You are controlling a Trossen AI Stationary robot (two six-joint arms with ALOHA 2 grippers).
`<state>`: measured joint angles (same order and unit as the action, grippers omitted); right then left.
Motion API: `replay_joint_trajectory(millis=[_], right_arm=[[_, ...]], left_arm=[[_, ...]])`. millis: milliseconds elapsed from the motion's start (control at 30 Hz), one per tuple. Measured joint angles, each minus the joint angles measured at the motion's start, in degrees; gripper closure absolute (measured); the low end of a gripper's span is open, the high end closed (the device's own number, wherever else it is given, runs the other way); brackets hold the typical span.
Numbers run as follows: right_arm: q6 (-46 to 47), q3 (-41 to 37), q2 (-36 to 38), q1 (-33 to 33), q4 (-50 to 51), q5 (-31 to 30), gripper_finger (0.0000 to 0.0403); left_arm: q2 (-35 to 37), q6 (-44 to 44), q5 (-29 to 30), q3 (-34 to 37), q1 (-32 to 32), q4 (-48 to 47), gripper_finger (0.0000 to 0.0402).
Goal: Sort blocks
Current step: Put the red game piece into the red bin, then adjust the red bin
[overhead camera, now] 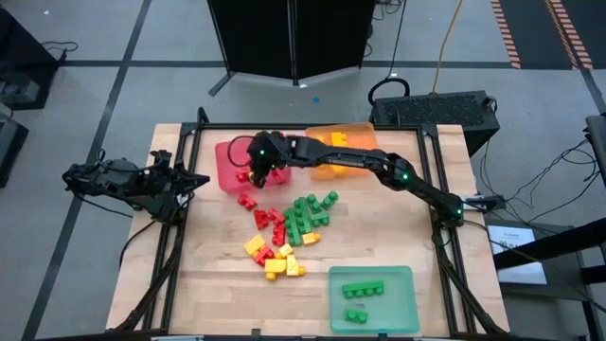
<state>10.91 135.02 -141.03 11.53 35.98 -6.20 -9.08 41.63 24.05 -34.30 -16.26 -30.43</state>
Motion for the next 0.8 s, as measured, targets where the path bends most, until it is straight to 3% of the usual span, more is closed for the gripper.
replay_joint_trajectory(millis=[100, 300, 400, 533, 800], right_arm=[[0.5, -0.2, -0.4, 1.2, 2.6, 2.1, 0.0284], [0.7, -0.1, -0.3, 2.0, 3.1, 1.9, 0.0142], [0.9, -0.1, -0.3, 2.3, 3.1, 1.8, 0.011], [1.1, -0.1, -0.3, 3.2, 1.9, 2.0, 0.0119], [5.5, -0.1, -0.3, 7.8, 1.5, 3.3, 0.0195]], left_arm=[[0.0, 0.0, 0.0, 0.0, 0.0, -0.1, 0.0391], [0.0, 0.0, 0.1, 0.0, 0.0, -0.1, 0.0391], [0.0, 0.0, 0.2, 0.0, 0.0, -0.1, 0.0391], [0.0, 0.0, 0.2, 0.0, 0.0, -0.1, 0.0391], [0.0, 0.0, 0.9, 0.0, 0.0, -0.1, 0.0391]])
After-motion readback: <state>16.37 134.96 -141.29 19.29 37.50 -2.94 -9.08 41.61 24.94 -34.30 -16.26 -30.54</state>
